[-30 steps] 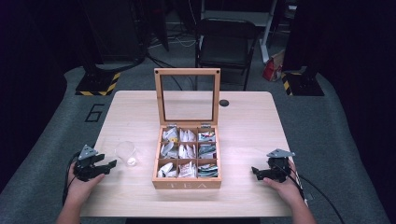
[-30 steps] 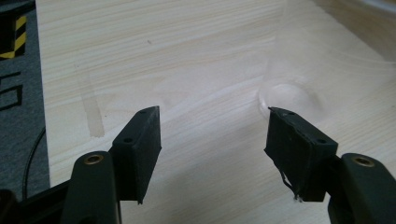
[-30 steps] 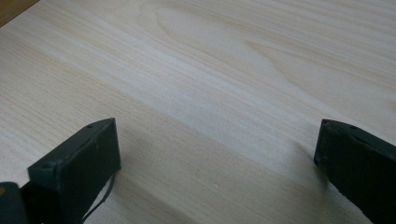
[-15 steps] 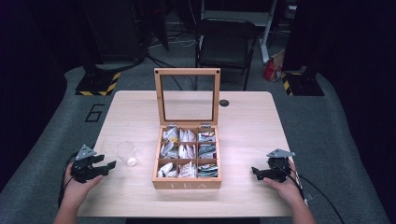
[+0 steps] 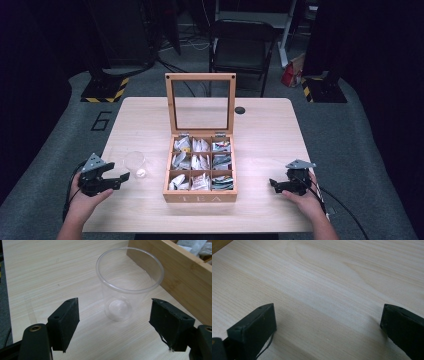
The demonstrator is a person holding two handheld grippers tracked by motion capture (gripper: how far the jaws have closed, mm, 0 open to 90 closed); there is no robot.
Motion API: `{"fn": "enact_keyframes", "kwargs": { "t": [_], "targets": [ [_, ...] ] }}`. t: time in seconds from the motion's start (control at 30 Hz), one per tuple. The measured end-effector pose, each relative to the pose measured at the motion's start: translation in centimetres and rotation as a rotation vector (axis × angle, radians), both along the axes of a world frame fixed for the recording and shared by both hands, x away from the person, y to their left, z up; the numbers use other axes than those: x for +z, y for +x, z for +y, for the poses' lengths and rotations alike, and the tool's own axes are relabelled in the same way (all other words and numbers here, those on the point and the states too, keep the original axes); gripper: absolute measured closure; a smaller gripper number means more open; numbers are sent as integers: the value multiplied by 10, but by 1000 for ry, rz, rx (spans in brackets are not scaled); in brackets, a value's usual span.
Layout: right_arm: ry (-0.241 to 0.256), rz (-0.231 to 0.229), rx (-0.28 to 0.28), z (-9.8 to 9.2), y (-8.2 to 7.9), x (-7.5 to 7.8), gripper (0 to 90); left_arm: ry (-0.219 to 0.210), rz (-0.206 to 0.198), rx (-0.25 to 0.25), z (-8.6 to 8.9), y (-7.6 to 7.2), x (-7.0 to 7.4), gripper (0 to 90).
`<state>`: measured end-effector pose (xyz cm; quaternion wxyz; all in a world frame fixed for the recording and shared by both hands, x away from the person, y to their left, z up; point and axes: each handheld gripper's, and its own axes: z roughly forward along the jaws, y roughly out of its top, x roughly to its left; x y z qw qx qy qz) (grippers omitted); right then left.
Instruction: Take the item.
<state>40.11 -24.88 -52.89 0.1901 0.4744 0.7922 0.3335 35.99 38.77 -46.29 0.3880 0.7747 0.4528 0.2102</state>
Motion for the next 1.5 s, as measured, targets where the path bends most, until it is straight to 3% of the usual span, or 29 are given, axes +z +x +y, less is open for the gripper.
{"fn": "enact_keyframes", "kwargs": {
  "t": [0.17,0.4,0.57,0.83,1.5],
  "targets": [
    [0,0,0,0,0,0,0,3,4,-14,-6,1,4,237],
    [0,0,0,0,0,0,0,-23,-22,0,-11,2,10,237],
    [0,0,0,0,0,0,0,-37,-16,-10,-13,5,16,237],
    [0,0,0,0,0,0,0,-22,-30,-23,-20,10,29,242],
    [0,0,0,0,0,0,0,-23,-22,-27,-38,18,37,292]
  ]
}}
